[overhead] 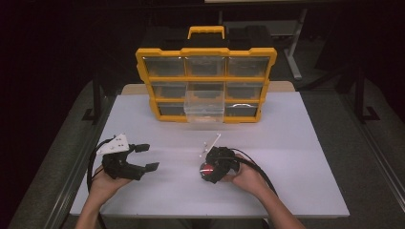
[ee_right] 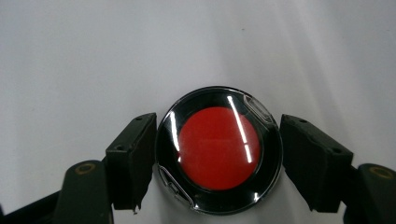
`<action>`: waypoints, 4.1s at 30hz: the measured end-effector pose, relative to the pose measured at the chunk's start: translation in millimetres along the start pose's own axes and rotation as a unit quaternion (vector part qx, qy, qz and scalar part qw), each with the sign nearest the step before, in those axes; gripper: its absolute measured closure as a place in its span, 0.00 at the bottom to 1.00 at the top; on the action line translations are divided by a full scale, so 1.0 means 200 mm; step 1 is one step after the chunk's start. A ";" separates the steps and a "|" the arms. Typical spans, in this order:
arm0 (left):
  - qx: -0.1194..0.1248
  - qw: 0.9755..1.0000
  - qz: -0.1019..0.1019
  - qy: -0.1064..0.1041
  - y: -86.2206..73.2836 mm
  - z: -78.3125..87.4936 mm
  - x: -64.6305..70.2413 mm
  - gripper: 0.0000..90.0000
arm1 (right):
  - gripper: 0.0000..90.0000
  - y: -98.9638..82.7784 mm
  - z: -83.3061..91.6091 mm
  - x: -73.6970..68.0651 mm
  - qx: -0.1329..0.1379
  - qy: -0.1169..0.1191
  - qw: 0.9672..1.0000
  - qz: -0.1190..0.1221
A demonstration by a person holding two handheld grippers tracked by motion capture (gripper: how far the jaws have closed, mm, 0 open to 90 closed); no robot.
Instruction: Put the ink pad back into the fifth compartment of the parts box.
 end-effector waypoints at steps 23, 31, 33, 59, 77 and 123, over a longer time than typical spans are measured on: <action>0.001 1.000 -0.001 0.000 0.00 0.01 0.00 0.24 | 0.32 0.11 0.19 0.04 0.054 0.043 0.997 -0.034; 0.004 1.000 0.001 -0.001 0.00 0.02 0.00 0.24 | 0.32 0.16 0.28 0.05 0.064 0.056 0.996 -0.032; 0.003 1.000 0.001 -0.001 0.00 0.02 0.00 0.24 | 0.32 0.18 0.30 0.05 0.067 0.061 0.995 -0.034; 0.006 1.000 -0.001 0.002 0.01 0.03 -0.01 0.24 | 0.32 0.35 0.52 0.10 0.083 0.057 0.994 -0.031; 0.008 1.000 -0.001 0.003 0.01 0.04 -0.01 0.24 | 0.32 0.55 0.69 0.16 0.109 0.045 0.993 -0.009; 0.004 1.000 0.012 -0.001 0.00 0.02 0.00 0.22 | 0.32 0.82 0.77 0.46 0.102 0.008 0.994 -0.026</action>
Point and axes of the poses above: each handheld gripper's, and its own axes: z roughly backward along the jaws, y roughly out of its top, x roughly to its right, the point moved 9 cm from there along -z, roughly forward along the jaws, and after that the axes turned 12 degrees about x, right-handed, at the moved point
